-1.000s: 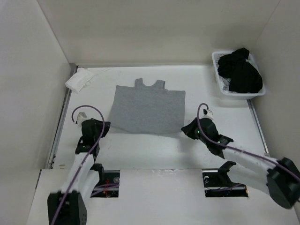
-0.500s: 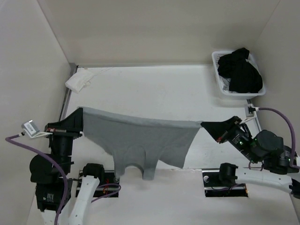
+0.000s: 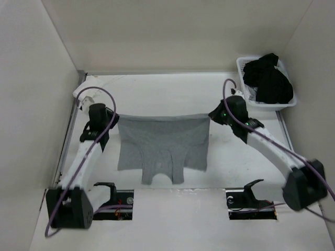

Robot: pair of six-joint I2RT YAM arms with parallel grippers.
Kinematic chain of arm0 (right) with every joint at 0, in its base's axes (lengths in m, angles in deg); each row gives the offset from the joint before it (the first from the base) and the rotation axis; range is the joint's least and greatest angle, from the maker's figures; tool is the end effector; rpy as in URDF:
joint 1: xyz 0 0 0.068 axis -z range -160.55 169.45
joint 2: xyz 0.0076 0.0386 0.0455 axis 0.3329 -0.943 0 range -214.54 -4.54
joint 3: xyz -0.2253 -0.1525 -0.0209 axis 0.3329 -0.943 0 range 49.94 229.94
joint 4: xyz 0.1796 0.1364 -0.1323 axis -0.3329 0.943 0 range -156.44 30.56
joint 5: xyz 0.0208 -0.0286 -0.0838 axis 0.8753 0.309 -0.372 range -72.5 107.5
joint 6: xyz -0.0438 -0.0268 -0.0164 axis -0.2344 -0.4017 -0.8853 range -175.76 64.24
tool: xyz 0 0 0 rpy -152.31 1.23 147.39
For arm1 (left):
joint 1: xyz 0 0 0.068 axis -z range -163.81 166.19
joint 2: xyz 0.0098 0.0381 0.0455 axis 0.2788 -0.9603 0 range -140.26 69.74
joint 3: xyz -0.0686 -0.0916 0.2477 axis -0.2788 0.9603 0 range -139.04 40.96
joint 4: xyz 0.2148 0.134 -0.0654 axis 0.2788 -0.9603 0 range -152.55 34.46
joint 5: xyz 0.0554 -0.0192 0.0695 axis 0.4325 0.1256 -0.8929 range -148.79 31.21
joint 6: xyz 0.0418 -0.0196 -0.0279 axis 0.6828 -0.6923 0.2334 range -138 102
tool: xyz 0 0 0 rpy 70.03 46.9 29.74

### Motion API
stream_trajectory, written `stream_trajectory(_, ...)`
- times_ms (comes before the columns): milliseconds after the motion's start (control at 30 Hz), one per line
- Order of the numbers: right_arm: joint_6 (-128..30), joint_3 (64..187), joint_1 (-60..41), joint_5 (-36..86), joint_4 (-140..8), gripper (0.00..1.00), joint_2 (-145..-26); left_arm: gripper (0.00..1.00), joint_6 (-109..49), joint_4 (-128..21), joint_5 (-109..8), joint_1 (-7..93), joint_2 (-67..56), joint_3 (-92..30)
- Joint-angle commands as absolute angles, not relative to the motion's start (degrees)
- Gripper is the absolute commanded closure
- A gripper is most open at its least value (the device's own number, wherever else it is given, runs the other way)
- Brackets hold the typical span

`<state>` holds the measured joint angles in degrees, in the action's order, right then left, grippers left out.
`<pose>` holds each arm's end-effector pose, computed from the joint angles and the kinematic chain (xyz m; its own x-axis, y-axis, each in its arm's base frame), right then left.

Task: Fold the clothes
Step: Fold the tank top

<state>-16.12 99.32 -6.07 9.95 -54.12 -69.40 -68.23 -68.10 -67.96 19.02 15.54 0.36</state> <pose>0.2336 0.1063 0.2940 -0.5296 0.4480 -0.7203 0.0205 0.8557 0.5171 0.2159 -0.0051 0.2802 -0.2092 -0.7494 -0.6282 -0.3985 0.6520 -0.6450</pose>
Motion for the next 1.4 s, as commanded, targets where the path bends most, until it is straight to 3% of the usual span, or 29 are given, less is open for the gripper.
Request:
stream_trajectory(0, -17.09, 105.19, 0.23, 23.82, -68.28, 0.97, -83.85, 1.00, -70.54, -51.52, -67.84, 16.15, 0.79, -4.11)
stream_trajectory(133, -17.00, 116.36, 5.16, 26.81, -67.32, 0.98, -96.71, 1.00, -71.96, -49.13, -64.59, 15.27, -12.42, -12.03)
stream_trajectory(267, -17.26, 114.99, 5.87, 27.44, -67.05, 0.97, -96.04, 1.00, -71.96, -48.25, -64.23, 15.97, -11.93, -9.78)
stream_trajectory(533, -13.05, 90.66, 4.38, 25.77, -75.23, 0.97, -79.18, 1.00, -72.84, -45.52, -63.01, 16.23, 9.68, 11.93)
stream_trajectory(767, -9.98, 75.88, -1.42, 21.55, -72.69, 0.97, -63.00, 1.00, -70.38, -58.60, -58.00, 12.98, 32.62, 22.75)
stream_trajectory(1067, -3.20, 65.76, -6.08, 16.71, -68.64, 0.97, -57.88, 0.96, -71.96, -67.14, -54.40, 10.79, 40.73, 32.25)
stream_trajectory(1133, -2.32, 64.97, -6.08, 16.27, -68.64, 0.92, -58.59, 0.93, -72.31, -67.50, -53.87, 10.26, 41.34, 33.39)
stream_trajectory(1267, -2.76, 65.40, -6.08, 14.61, -67.85, 0.64, -57.19, 0.77, -72.05, -68.99, -53.86, 8.50, 41.26, 32.26)
stream_trajectory(1367, -4.60, 66.02, -5.91, 14.95, -69.16, 0.51, -55.95, 0.71, -71.87, -70.40, -54.21, 7.01, 43.62, 30.68)
